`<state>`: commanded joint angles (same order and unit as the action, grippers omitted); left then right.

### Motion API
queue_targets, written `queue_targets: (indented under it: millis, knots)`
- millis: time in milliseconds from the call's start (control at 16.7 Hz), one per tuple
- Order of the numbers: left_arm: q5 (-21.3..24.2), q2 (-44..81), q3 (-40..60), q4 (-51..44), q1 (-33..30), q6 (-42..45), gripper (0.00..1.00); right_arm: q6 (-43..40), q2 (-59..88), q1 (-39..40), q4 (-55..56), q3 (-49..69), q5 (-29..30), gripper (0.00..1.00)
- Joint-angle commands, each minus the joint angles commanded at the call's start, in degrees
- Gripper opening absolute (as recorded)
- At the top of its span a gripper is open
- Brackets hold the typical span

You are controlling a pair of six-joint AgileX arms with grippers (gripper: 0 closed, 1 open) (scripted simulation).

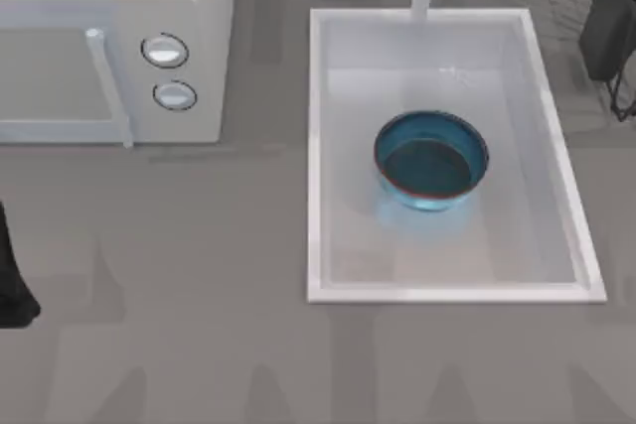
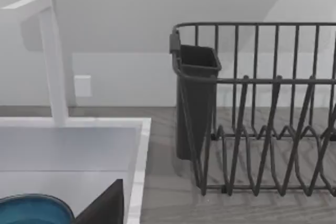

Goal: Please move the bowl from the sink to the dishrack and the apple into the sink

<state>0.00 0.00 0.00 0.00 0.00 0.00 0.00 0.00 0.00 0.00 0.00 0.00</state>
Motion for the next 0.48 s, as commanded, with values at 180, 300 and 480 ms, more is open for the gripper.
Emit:
queue_targets:
  millis: [180,300,480]
  knots:
    - [0.00,0.00,0.00,0.00,0.00,0.00,1.00,0.19,0.52,0.15,-0.30,0.45,-0.03,1.00]
    - [0.00,0.00,0.00,0.00,0.00,0.00,1.00,1.11,3.19,0.87,-1.82,2.81,-0.12,1.00]
    - [0.00,0.00,0.00,0.00,0.00,0.00,1.00,3.57,11.46,2.71,-6.17,10.47,-0.13,1.00]
